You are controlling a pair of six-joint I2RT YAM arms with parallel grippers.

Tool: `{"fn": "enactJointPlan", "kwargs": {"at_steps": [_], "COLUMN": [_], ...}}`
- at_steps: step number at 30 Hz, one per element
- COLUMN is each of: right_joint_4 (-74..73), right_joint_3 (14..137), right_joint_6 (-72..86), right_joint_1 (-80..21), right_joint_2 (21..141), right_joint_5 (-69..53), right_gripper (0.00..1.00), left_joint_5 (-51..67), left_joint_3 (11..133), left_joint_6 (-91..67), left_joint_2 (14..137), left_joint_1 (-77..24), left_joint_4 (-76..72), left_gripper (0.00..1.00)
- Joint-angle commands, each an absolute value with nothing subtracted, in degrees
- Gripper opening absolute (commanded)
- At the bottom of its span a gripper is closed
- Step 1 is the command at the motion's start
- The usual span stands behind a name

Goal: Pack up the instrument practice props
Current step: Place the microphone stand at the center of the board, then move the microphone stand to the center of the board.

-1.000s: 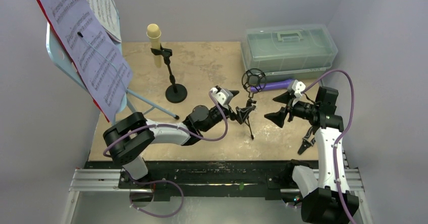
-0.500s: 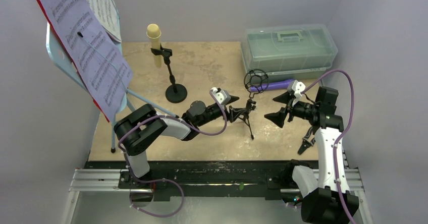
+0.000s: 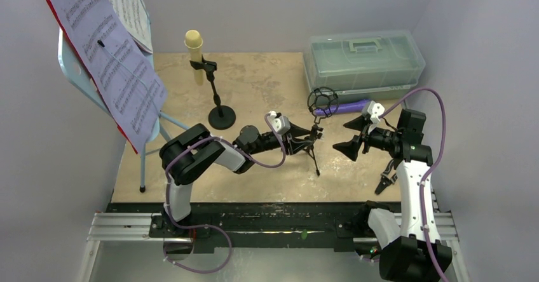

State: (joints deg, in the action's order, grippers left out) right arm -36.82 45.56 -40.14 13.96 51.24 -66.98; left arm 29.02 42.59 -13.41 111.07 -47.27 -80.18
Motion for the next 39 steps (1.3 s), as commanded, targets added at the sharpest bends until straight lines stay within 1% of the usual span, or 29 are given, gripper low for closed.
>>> {"fn": "enactJointPlan", "kwargs": {"at_steps": [1, 4, 9, 10, 13, 14, 15, 18, 20, 25, 28, 31, 33, 36, 39], "right_joint_4": [-37.75, -37.79, -37.95, -37.95, -37.98, -38.12, -38.13, -38.07, -37.44, -29.82, -24.02, -21.27, -20.22, -17.86, -15.67], "right_joint_3": [45.55, 45.54, 45.6, 45.67, 45.62, 45.74, 45.77, 46.83, 48.15, 49.31, 49.06, 49.51, 49.88, 49.78, 48.9], "right_joint_6": [-41.13, -41.13, -41.22, -41.22, -41.31, -41.31, -41.37, -41.61, -40.77, -30.43, -21.5, -16.7, -13.72, -8.39, -4.99], "right_joint_1": [14.37, 14.33, 14.26, 14.32, 14.33, 14.36, 14.33, 14.45, 15.13, 25.75, 30.22, 32.81, 34.28, 35.48, 36.28], "right_joint_2": [50.97, 50.98, 50.9, 50.89, 50.82, 50.8, 50.76, 50.26, 49.46, 45.51, 42.62, 40.85, 40.18, 39.3, 38.66], "right_joint_5": [-67.24, -67.31, -67.41, -67.43, -67.57, -67.59, -67.65, -66.47, -61.72, -49.79, -41.15, -36.1, -32.86, -25.95, -23.41], "right_gripper": [0.88, 0.88, 0.88, 0.88, 0.89, 0.89, 0.89, 0.88, 0.87, 0.83, 0.83, 0.84, 0.85, 0.91, 0.93], "left_joint_5": [32.32, 33.16, 33.66, 33.74, 34.01, 33.9, 33.66, 32.47, 30.61, 26.0, 24.02, 21.4, 19.06, 17.24, 16.22], "left_joint_3": [46.2, 47.99, 50.07, 50.45, 51.69, 52.03, 52.34, 53.65, 54.92, 60.62, 67.0, 73.98, 78.52, 86.69, 98.26], "left_joint_6": [-16.3, -17.56, -17.81, -17.72, -17.9, -17.97, -18.01, -17.89, -17.61, -16.74, -15.26, -14.68, -14.78, -15.76, -16.14], "left_joint_2": [112.91, 113.9, 115.1, 115.18, 115.89, 116.06, 116.24, 116.77, 117.16, 119.52, 122.18, 126.55, 129.81, 135.68, 142.08], "left_joint_1": [-47.02, -47.11, -47.44, -47.52, -47.7, -47.86, -48.05, -49.09, -49.99, -52.69, -54.38, -55.39, -55.54, -55.63, -56.54], "left_joint_4": [-86.26, -86.57, -85.61, -85.27, -83.98, -83.86, -83.82, -83.31, -82.67, -80.2, -77.87, -75.68, -75.25, -74.84, -72.36], "left_gripper": [0.38, 0.35, 0.34, 0.31, 0.07, 0.02, 0.0, 0.0, 0.0, 0.0, 0.0, 0.0, 0.0, 0.0, 0.0]}}
